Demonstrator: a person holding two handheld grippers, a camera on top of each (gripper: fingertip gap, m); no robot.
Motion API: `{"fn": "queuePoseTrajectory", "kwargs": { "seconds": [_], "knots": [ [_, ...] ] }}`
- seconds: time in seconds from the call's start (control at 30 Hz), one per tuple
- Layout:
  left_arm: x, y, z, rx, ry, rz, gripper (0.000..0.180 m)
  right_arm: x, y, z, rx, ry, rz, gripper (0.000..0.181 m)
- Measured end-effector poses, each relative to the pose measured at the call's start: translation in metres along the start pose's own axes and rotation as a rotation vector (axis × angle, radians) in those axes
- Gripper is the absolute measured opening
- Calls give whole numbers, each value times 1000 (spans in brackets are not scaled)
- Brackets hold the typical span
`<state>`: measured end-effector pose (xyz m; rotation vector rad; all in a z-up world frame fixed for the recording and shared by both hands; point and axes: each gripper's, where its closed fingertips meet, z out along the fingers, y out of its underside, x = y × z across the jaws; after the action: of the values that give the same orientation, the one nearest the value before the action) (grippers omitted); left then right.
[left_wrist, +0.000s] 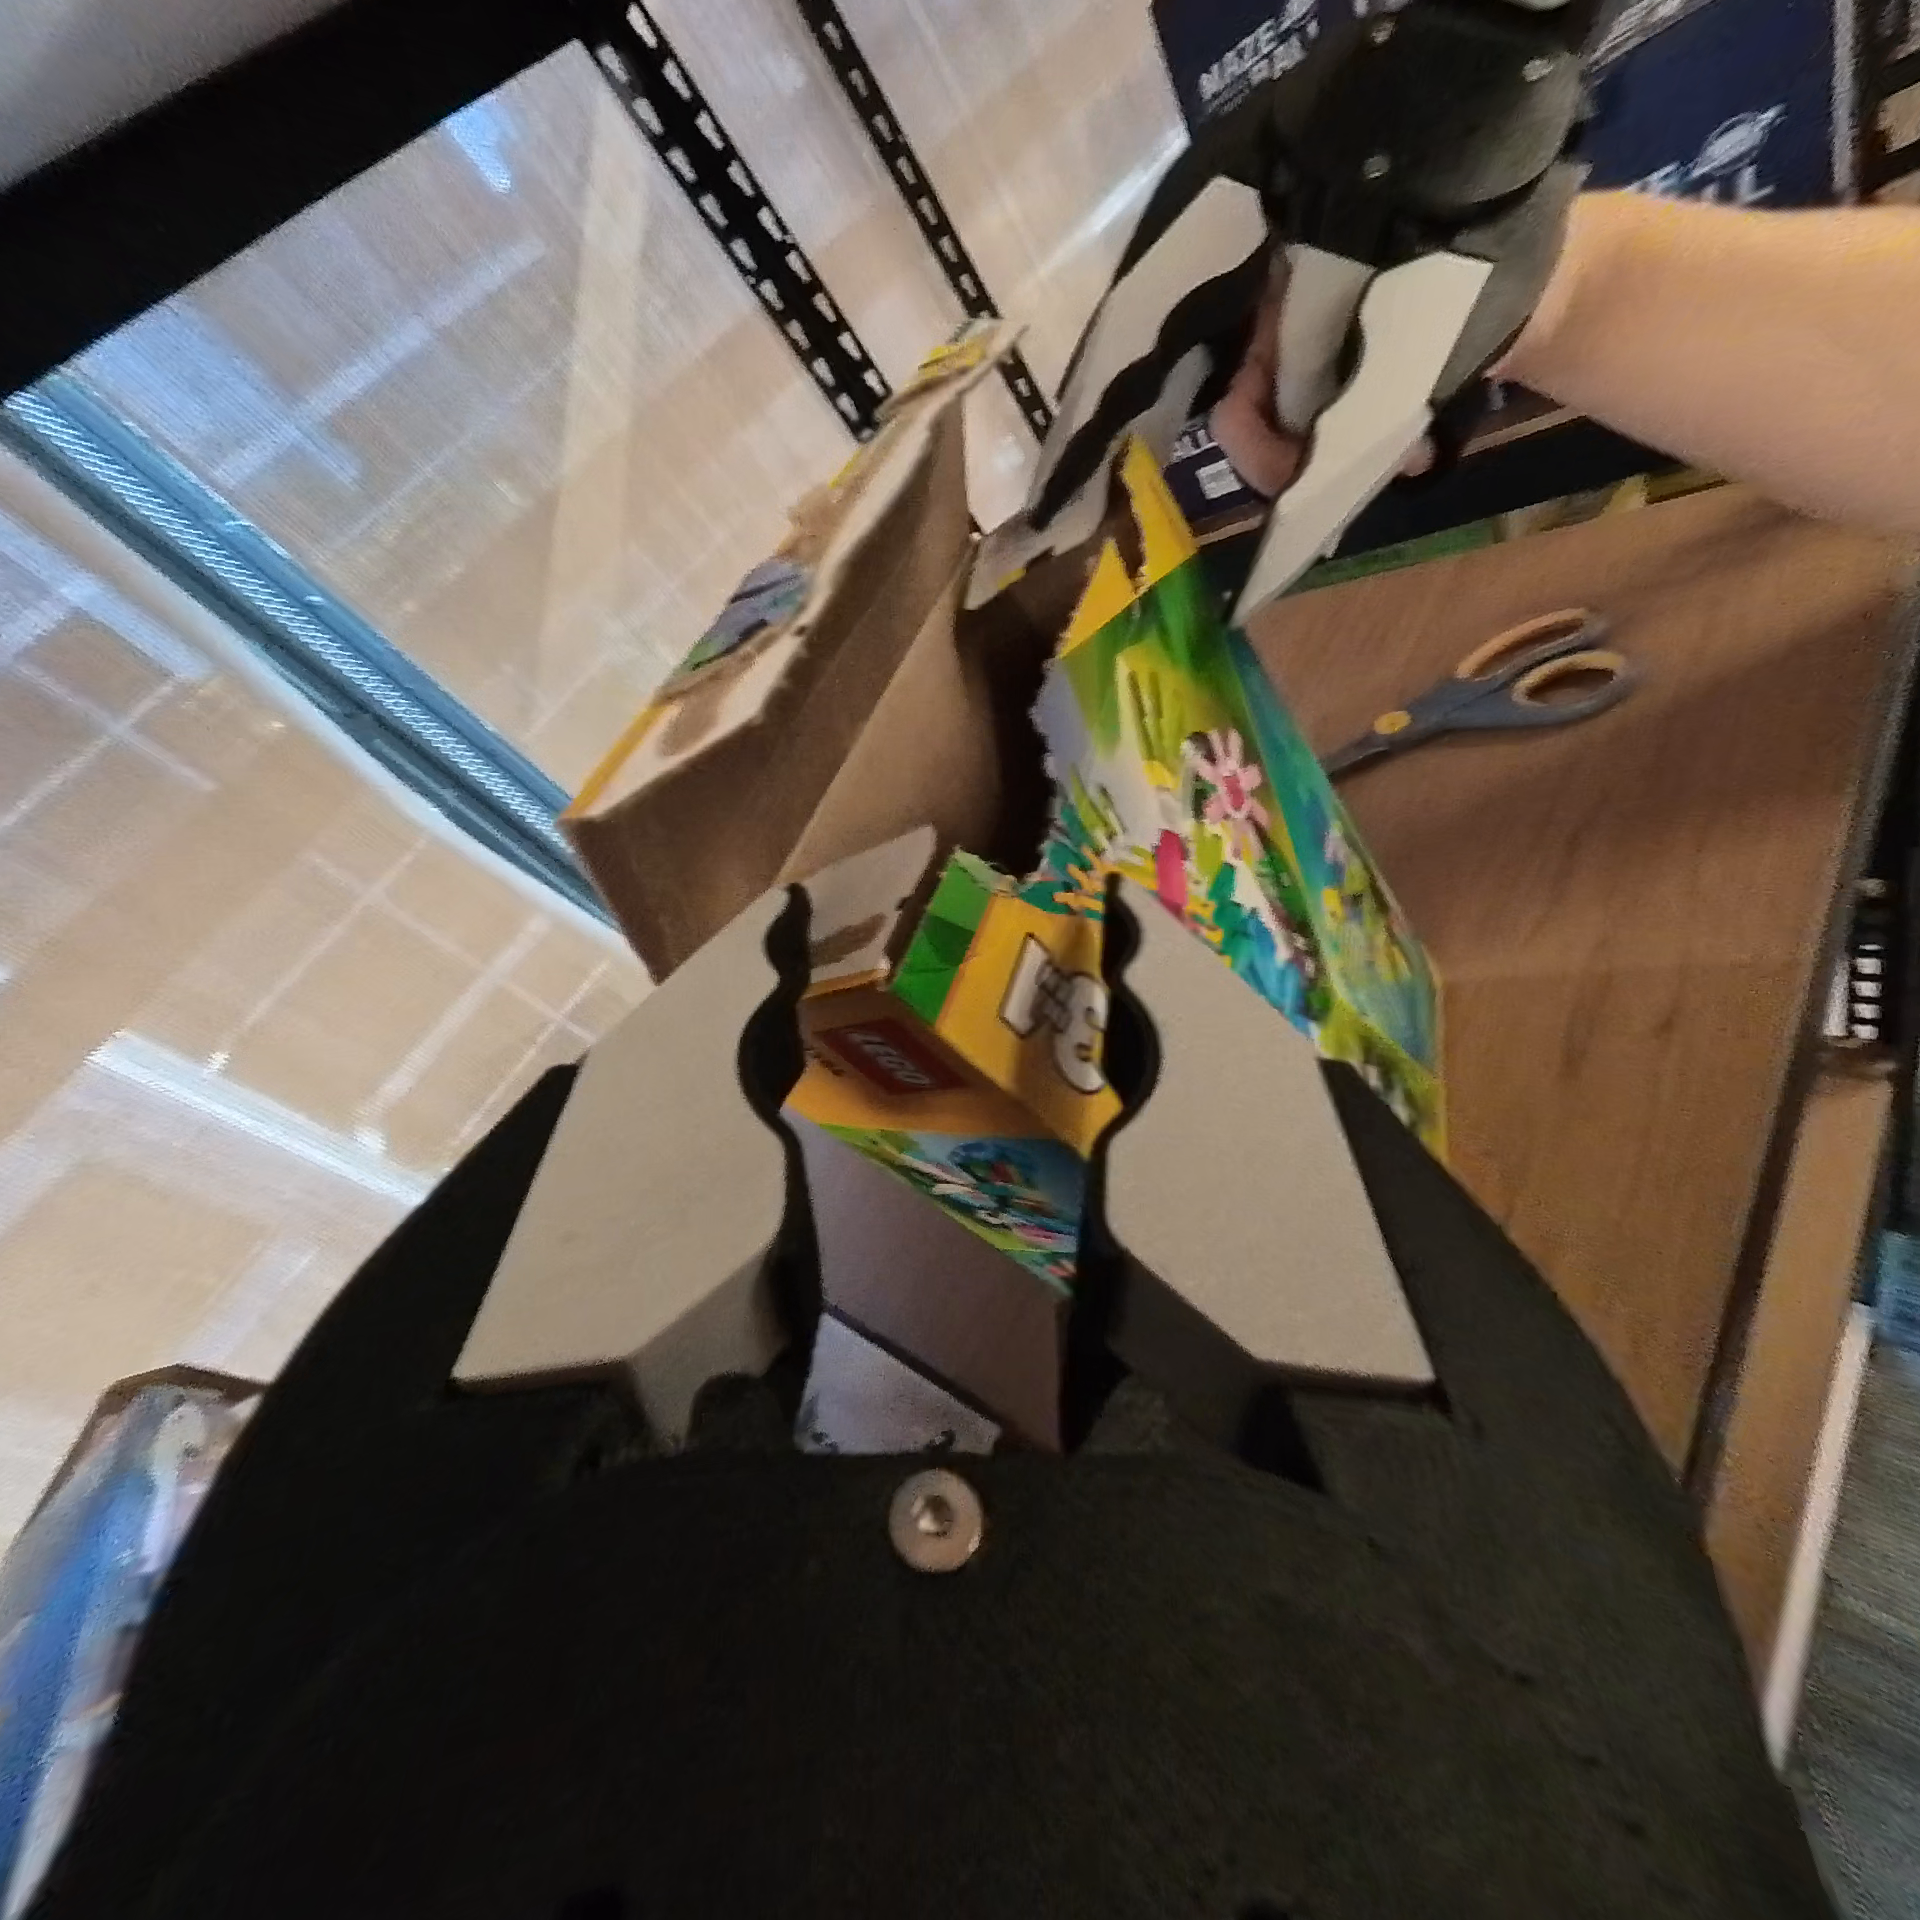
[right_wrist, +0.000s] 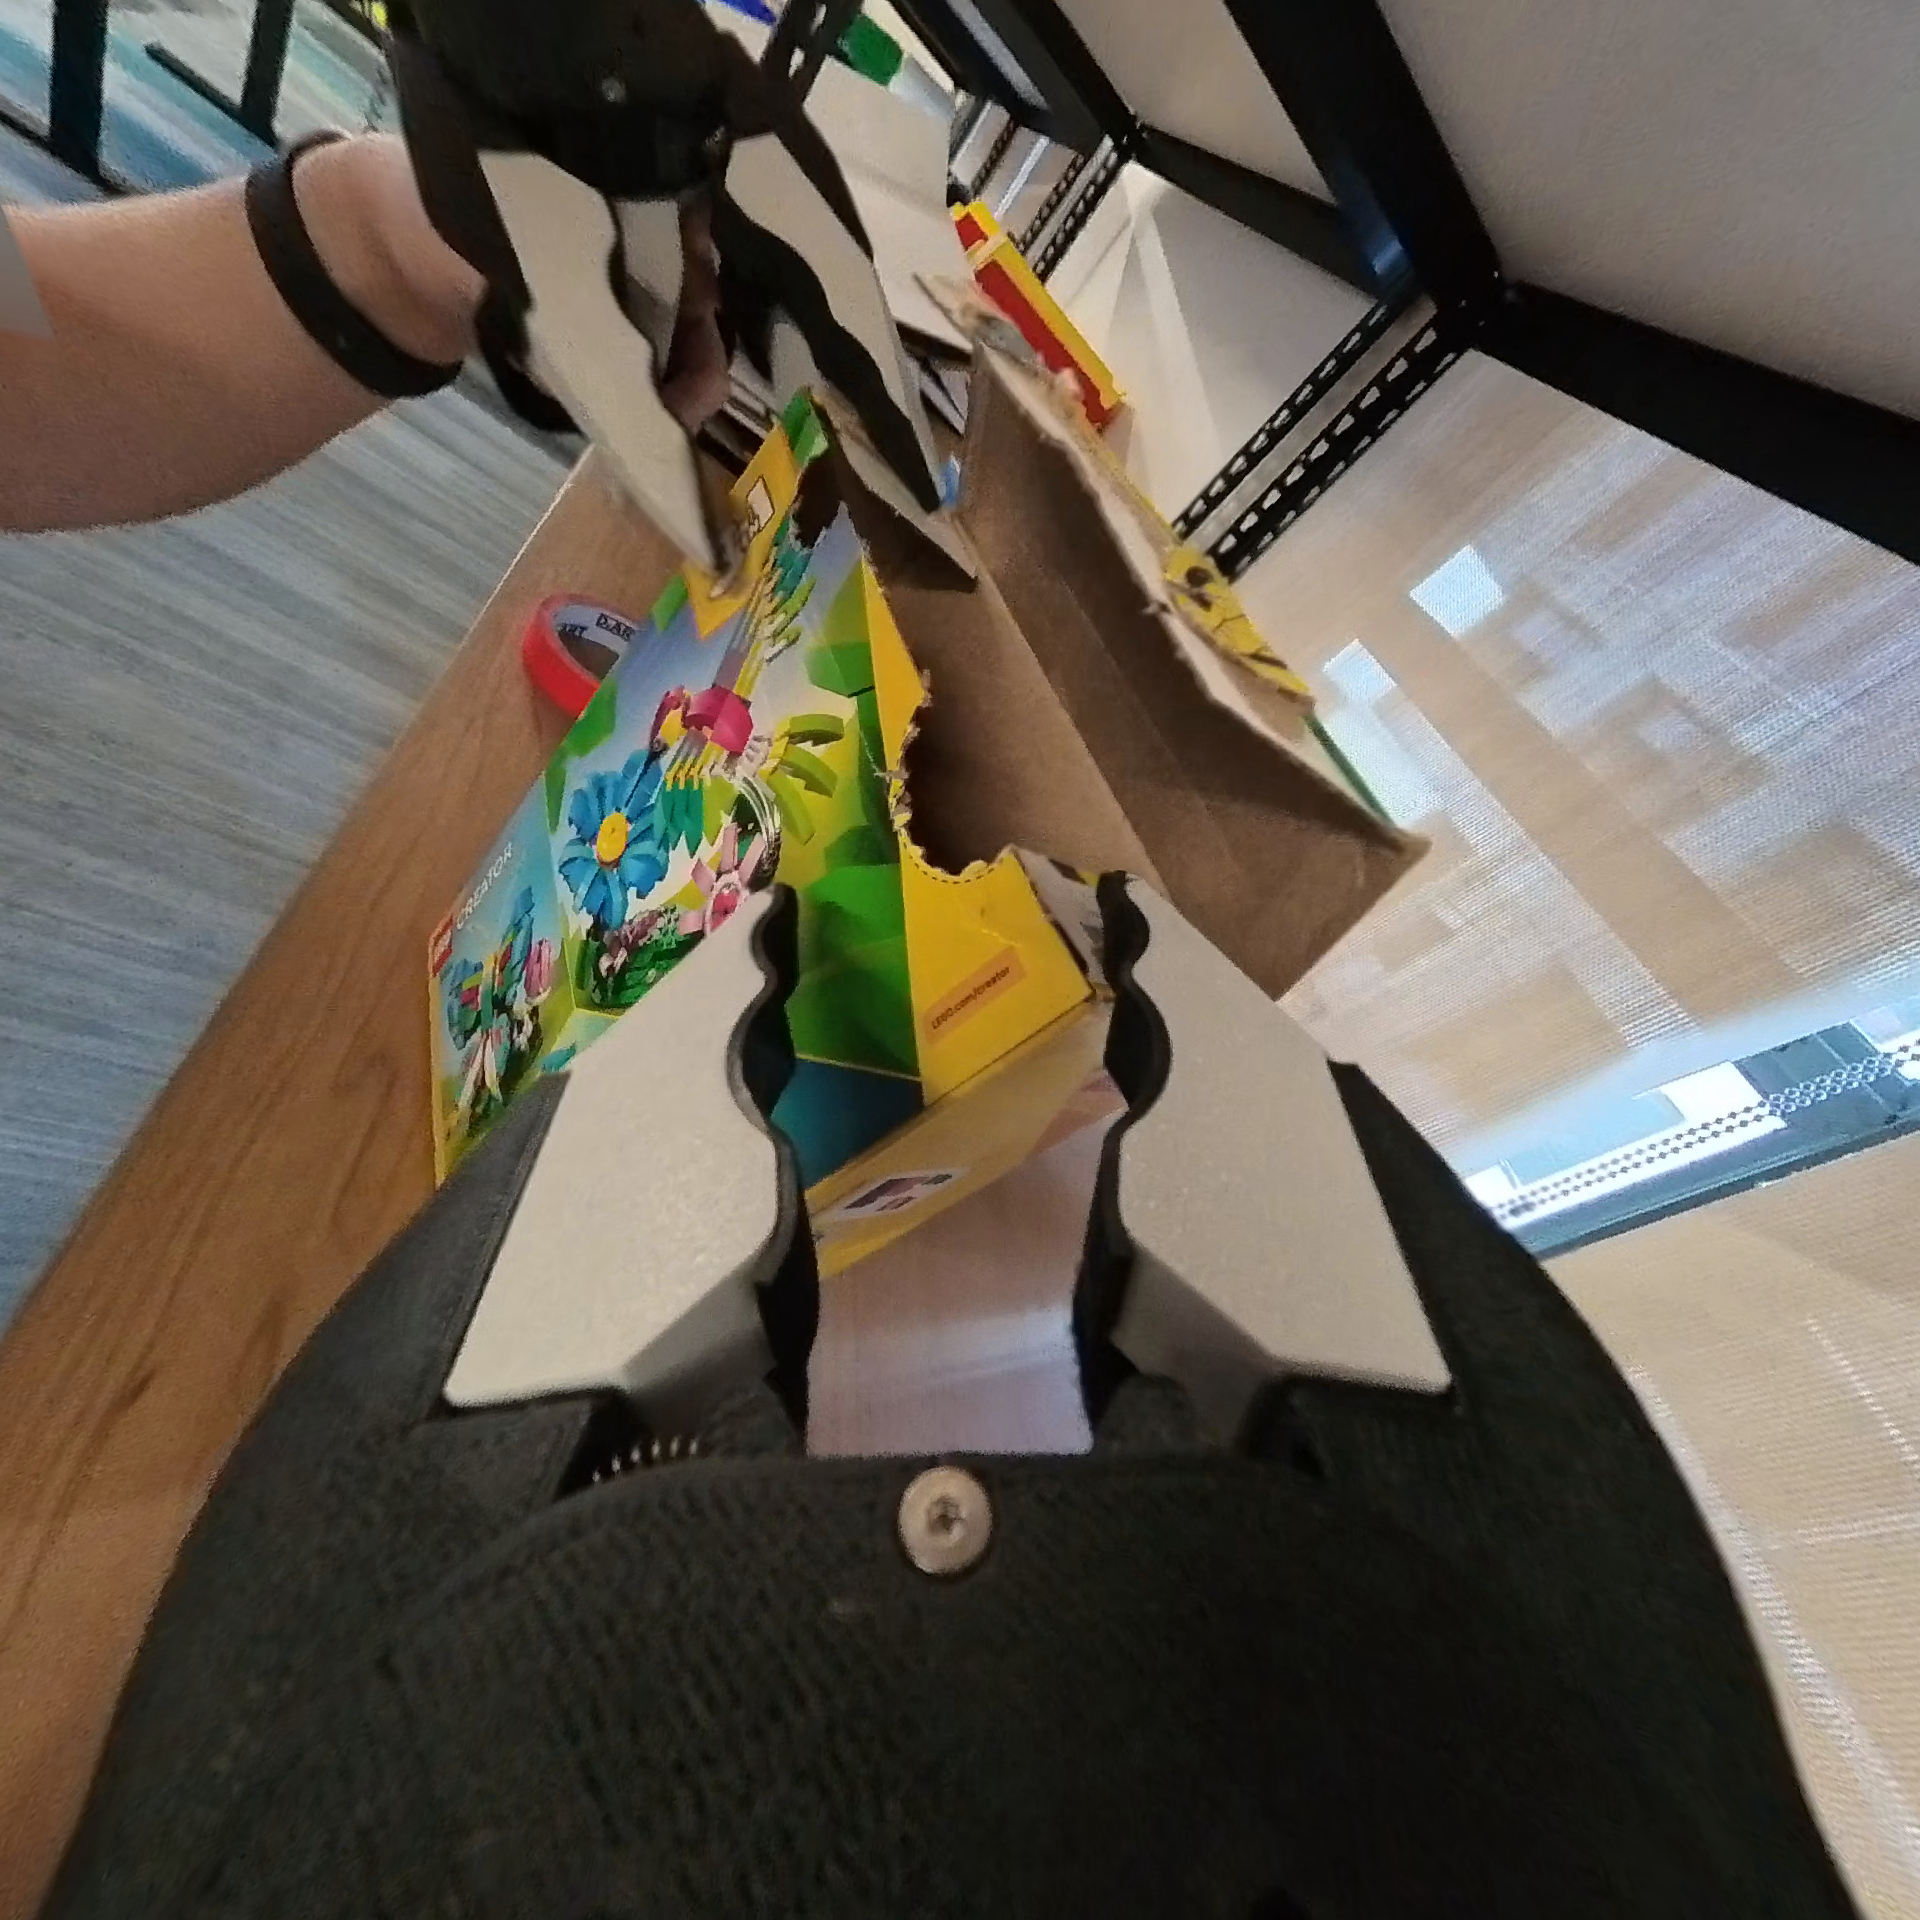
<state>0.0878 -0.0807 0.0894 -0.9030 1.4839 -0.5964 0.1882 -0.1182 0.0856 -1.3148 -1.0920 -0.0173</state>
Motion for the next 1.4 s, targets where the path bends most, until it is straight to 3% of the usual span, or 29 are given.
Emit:
{"fn": "queuePoseTrajectory", "kwargs": {
  "seconds": [0.1, 0.67, 1.4],
  "knots": [
    [0, -1, -3, -3, 0, 11, 45, 0, -4, -3, 51, 0, 22, 50],
    [6, 5, 1, -171, 47, 117, 46, 1, 1, 1, -17, 66, -36, 53],
    [4, -1, 2, -15, -2, 19, 45, -2, -3, 1, 18, 76, 37, 55]
  ]
}}
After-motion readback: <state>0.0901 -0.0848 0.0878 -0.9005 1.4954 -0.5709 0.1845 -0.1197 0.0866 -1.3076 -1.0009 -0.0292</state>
